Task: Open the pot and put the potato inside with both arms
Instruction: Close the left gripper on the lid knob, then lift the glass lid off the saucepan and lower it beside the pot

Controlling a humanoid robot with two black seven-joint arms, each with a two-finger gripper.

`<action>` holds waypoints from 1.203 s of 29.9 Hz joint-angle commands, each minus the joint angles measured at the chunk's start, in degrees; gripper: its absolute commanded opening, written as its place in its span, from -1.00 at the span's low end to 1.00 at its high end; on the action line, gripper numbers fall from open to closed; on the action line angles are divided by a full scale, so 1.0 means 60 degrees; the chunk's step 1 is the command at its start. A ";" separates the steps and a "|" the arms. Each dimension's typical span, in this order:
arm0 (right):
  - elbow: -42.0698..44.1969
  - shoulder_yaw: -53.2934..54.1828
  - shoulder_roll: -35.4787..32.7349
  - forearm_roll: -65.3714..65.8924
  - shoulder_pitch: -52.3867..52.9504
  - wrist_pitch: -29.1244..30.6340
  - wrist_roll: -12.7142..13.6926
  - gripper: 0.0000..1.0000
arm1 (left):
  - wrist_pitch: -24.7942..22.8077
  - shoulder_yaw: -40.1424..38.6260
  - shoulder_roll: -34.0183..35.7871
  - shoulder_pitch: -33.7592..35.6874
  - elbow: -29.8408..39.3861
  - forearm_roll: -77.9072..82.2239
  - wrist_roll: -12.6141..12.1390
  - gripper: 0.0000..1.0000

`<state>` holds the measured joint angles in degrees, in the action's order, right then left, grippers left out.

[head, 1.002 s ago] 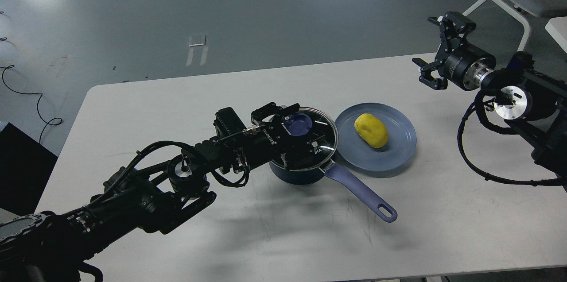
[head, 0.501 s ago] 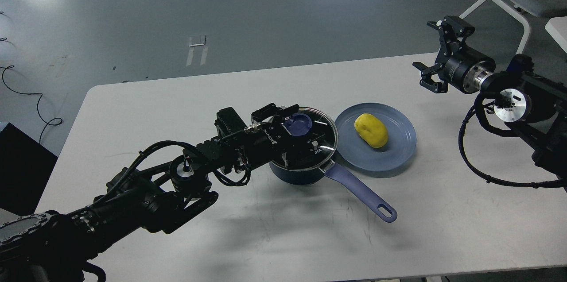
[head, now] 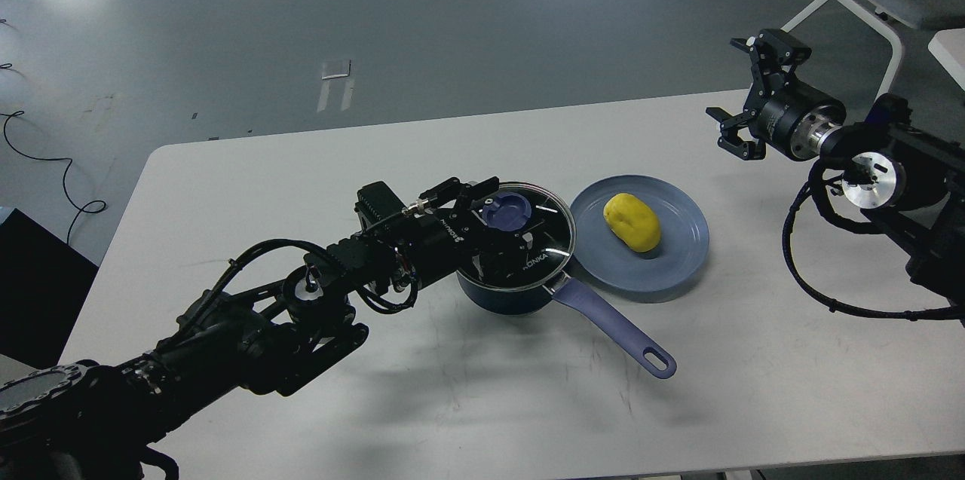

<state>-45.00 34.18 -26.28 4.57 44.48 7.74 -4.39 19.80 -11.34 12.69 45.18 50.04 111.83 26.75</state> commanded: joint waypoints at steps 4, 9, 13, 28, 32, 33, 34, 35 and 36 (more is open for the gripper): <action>0.0000 -0.0013 0.0000 0.0000 -0.0001 -0.0001 -0.0001 1.00 | 0.0011 0.0015 0.0008 0.0014 -0.0005 0.0052 0.0209 0.61; 0.0000 -0.0013 0.0000 0.0000 -0.0001 -0.0001 -0.0001 1.00 | 0.0055 0.0015 0.0008 -0.0001 -0.0034 0.0053 0.0209 0.09; 0.0000 -0.0013 0.0000 0.0000 -0.0001 -0.0001 -0.0001 1.00 | 0.0055 0.0176 0.0008 0.0014 -0.0034 0.0067 0.0209 -0.03; 0.0000 0.0002 0.0000 0.0000 0.0043 -0.0001 0.0013 1.00 | 0.0201 0.0089 0.0184 0.0365 -0.0034 -0.0050 0.0209 -0.24; 0.0000 0.0002 0.0000 0.0000 0.0087 -0.0001 -0.0001 1.00 | 0.0201 0.0074 0.0315 0.0905 0.0039 -0.0676 0.0209 -0.24; 0.0000 -0.0013 0.0000 0.0000 0.0101 -0.0001 -0.0001 1.00 | 0.0187 0.0074 0.0388 0.1096 0.0112 -0.1115 0.0209 -0.25; 0.0000 -0.0013 0.0000 0.0000 0.0116 -0.0001 -0.0001 1.00 | 0.0187 0.0074 0.0418 0.1199 0.0127 -0.1351 0.0209 -0.25; 0.0000 -0.0013 0.0000 0.0000 0.0116 -0.0001 -0.0001 1.00 | 0.0187 0.0089 0.0462 0.1302 0.0142 -0.1571 0.0209 -0.25; 0.0000 -0.0013 0.0000 0.0000 0.0116 -0.0001 -0.0001 1.00 | 0.0187 0.0103 0.0564 0.1491 0.0156 -0.2008 0.0209 -0.25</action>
<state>-45.00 34.19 -26.28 4.57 45.10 7.73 -4.39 21.00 -10.95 15.02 51.77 50.64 105.05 27.98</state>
